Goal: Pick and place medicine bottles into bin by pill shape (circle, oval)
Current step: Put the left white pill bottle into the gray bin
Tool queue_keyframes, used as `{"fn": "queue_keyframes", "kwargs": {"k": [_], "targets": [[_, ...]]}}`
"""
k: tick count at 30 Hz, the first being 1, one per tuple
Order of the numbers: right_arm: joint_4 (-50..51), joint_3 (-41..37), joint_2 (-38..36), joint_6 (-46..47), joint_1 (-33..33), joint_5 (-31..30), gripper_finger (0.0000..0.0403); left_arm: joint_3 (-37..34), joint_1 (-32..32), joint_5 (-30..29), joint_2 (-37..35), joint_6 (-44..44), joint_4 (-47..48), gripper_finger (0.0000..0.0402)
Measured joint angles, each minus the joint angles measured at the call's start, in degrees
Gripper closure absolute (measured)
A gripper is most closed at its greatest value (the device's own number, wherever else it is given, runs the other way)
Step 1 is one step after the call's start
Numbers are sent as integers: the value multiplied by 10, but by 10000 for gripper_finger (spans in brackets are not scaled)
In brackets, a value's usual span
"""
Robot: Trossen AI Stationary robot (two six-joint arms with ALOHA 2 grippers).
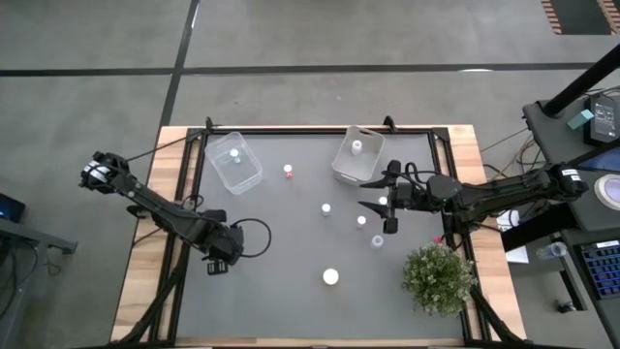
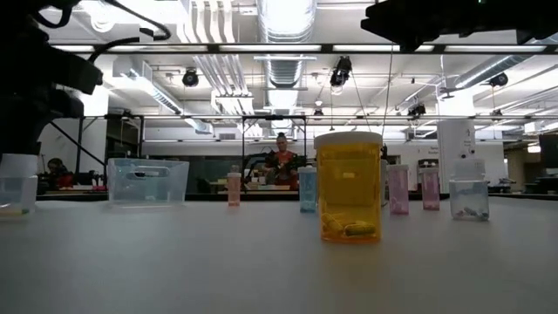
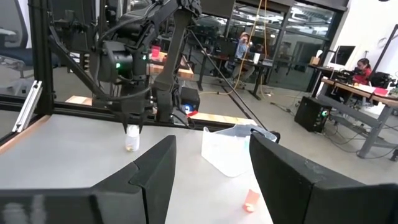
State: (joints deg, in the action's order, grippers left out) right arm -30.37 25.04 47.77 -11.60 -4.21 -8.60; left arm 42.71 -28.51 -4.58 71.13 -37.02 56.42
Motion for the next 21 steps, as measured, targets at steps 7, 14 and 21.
{"fn": "queue_keyframes", "kwargs": {"k": [7, 14, 21], "targets": [[0, 0, 0, 0, 0, 0, 207, 8, 22, -5, 1, 4, -81, 274], [-4, 0, 0, -3, 0, -2, 207, 19, 143, 45, 30, 43, -224, 282], [-3, 0, 0, -6, 0, -6, 207, 135, 209, 56, 134, 170, -206, 293]]}}
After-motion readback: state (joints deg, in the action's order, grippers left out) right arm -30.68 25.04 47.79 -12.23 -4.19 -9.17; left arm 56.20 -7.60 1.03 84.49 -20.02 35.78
